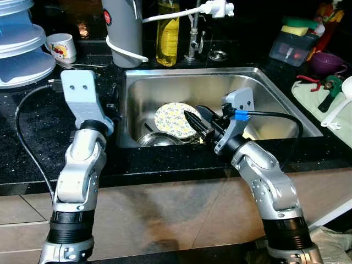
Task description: Kitchen organization
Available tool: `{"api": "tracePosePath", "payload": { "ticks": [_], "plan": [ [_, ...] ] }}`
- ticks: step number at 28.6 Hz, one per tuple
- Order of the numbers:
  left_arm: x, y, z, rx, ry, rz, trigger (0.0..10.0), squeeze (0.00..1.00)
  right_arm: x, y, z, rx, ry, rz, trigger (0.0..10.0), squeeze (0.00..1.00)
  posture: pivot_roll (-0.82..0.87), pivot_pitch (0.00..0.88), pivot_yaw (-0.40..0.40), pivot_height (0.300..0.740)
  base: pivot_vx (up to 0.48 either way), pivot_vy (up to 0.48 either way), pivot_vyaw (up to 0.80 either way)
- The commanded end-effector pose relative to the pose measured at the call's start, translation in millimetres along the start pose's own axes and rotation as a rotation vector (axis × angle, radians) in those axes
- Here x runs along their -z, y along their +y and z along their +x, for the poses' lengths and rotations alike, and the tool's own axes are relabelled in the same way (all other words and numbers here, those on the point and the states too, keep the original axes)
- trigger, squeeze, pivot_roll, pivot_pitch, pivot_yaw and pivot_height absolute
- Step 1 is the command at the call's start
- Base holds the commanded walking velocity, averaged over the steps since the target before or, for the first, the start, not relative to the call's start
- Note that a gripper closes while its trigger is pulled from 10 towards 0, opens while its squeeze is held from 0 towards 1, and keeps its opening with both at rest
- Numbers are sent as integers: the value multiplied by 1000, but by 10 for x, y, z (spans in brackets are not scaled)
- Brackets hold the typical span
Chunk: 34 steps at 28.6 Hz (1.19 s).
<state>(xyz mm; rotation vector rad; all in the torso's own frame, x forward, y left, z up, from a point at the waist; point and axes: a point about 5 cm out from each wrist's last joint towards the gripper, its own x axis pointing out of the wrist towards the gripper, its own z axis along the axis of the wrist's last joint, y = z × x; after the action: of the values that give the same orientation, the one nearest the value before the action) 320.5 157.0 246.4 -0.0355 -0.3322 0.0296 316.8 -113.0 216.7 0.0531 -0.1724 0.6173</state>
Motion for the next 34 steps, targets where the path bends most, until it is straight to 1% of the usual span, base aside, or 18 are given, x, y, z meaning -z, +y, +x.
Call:
{"api": "tracePosePath", "payload": {
  "ticks": [1,6,14,19,25,34],
  "plan": [
    [1,-63,-12,12,2,8,10000,0,20,-2,16,2,-9,16,10000,0,70,54,-38,740,0,304,0],
    [-6,-79,-21,18,3,25,10000,0,39,6,25,5,-14,23,10000,0,71,47,-37,740,0,395,0],
    [33,-40,-45,12,19,44,10000,0,112,-51,28,51,-13,21,10000,0,73,35,-34,740,0,434,0],
    [58,-40,-59,12,25,51,10000,0,135,-60,17,56,-12,20,10000,0,71,29,-33,740,0,436,0],
    [65,-68,-56,15,30,49,10000,0,139,-80,15,58,-13,11,10000,0,69,30,-33,740,0,433,0],
    [64,-58,-56,12,34,49,10000,0,133,-79,31,56,-13,7,10000,0,70,37,-36,740,0,435,0]
  ]
}}
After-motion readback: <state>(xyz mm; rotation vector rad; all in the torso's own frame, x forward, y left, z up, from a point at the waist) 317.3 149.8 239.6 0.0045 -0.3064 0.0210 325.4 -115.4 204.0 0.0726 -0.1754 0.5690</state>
